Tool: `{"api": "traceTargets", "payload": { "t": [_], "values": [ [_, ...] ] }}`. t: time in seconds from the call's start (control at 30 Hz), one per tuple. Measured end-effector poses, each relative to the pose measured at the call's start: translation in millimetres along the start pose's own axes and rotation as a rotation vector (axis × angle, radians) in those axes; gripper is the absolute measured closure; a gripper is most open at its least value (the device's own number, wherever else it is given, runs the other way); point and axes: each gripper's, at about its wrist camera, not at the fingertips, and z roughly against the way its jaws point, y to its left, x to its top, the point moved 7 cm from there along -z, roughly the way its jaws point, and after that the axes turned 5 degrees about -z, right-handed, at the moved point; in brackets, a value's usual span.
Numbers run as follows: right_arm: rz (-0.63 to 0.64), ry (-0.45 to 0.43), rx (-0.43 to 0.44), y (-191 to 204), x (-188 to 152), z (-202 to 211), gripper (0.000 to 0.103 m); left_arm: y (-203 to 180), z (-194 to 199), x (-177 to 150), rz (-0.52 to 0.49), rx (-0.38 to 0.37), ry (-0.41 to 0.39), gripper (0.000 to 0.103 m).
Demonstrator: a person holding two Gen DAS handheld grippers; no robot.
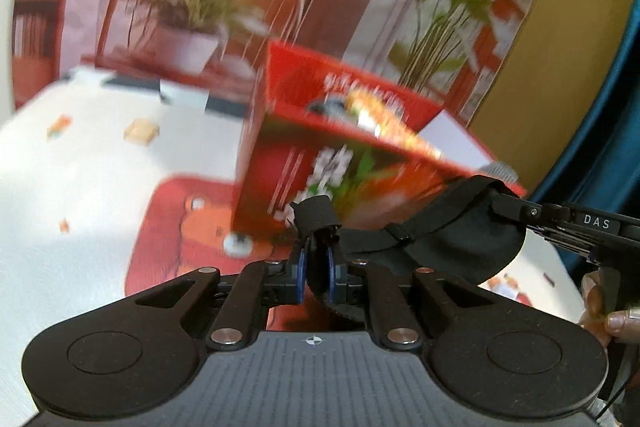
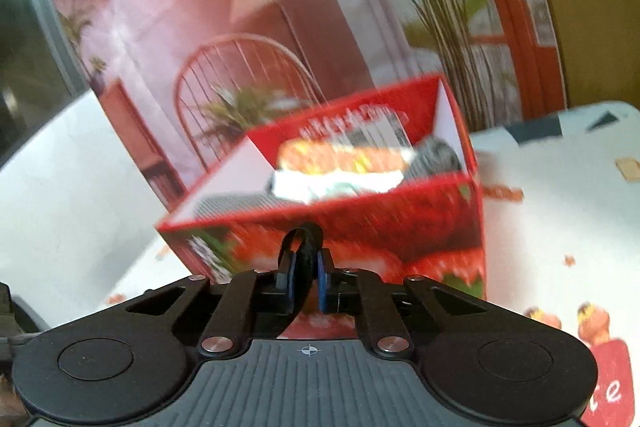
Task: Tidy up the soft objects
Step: 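Lift the black strap with both grippers over the red box, then open both grippers to drop the black strap into the box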
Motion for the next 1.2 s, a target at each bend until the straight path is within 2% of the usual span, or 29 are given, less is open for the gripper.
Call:
{"api": "traceTargets", "payload": {
  "t": [0.2,0.3,0.6,0.73,0.83,0.97,1.03,1.2],
  "values": [
    [0.046,-0.096,0.055,22,34,20,0.093,-11,28,36,-0.027,0.007,-0.123,0.091],
    [0.078,-0.133,0.061,31,53,22,0.093,-19,28,59,-0.059,0.007,-0.169,0.091],
    [0.19,-0.202,-0.039,33,102,-11,0.094,-43,-18,132,-0.194,0.016,-0.249,0.093],
    [0.258,-0.231,-0.128,22,110,-31,0.093,-52,-56,147,-0.247,0.024,-0.216,0.093],
    [0.289,-0.204,-0.186,10,106,-48,0.093,-57,-83,142,-0.301,0.042,-0.16,0.093],
    [0.319,-0.124,-0.214,-1,87,-67,0.093,-61,-108,123,-0.354,0.04,-0.064,0.093],
    [0.327,-0.097,-0.217,-4,77,-73,0.093,-60,-111,116,-0.384,0.054,-0.042,0.093],
    [0.293,-0.061,-0.227,-15,65,-77,0.093,-52,-115,111,-0.381,0.066,-0.004,0.093]
  ]
}}
